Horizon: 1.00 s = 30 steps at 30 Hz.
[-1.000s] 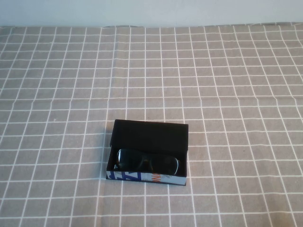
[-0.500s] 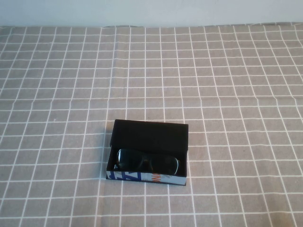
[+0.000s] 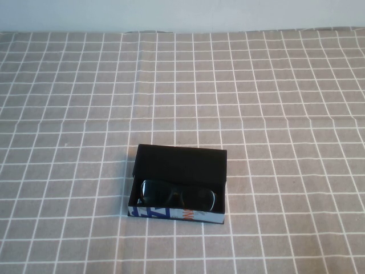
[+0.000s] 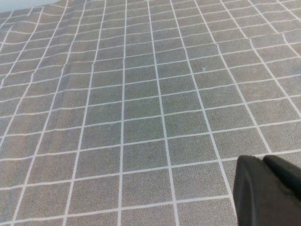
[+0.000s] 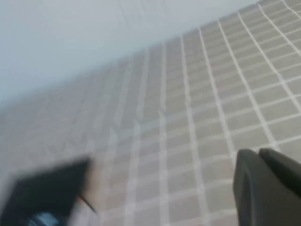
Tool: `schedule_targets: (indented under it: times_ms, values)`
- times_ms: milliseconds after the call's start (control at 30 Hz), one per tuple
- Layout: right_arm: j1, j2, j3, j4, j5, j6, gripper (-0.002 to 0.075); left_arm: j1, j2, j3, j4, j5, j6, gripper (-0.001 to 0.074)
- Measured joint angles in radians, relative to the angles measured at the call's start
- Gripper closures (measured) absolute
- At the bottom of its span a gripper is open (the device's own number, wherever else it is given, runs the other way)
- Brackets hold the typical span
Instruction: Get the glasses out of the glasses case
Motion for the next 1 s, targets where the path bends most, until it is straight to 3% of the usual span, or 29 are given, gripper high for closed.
schedule_targets:
  times_ms: [233,400,533,767,1000]
  values:
    - [0.0,0.0,0.0,0.389,-0.152,0.0,0.0745,0.0,0.0,0.0,0.0,0.0,0.0,0.0739]
    - [0.0,0.016,-0.011,0.489,-0.023,0.0,0.0744,0.0,0.0,0.0,0.0,0.0,0.0,0.0739]
    - [0.0,0.17,-0.12,0.448,0.205,0.0,0.0745,0.0,0.0,0.0,0.0,0.0,0.0,0.0739]
    - [0.0,0.569,-0.425,0.195,0.589,-0.019,0.0744,0.0,0.0,0.0,0.0,0.0,0.0,0.0739]
    - [0.004,0.956,-0.714,0.106,0.719,-0.201,0.0744,0.0,0.0,0.0,0.0,0.0,0.0,0.0739]
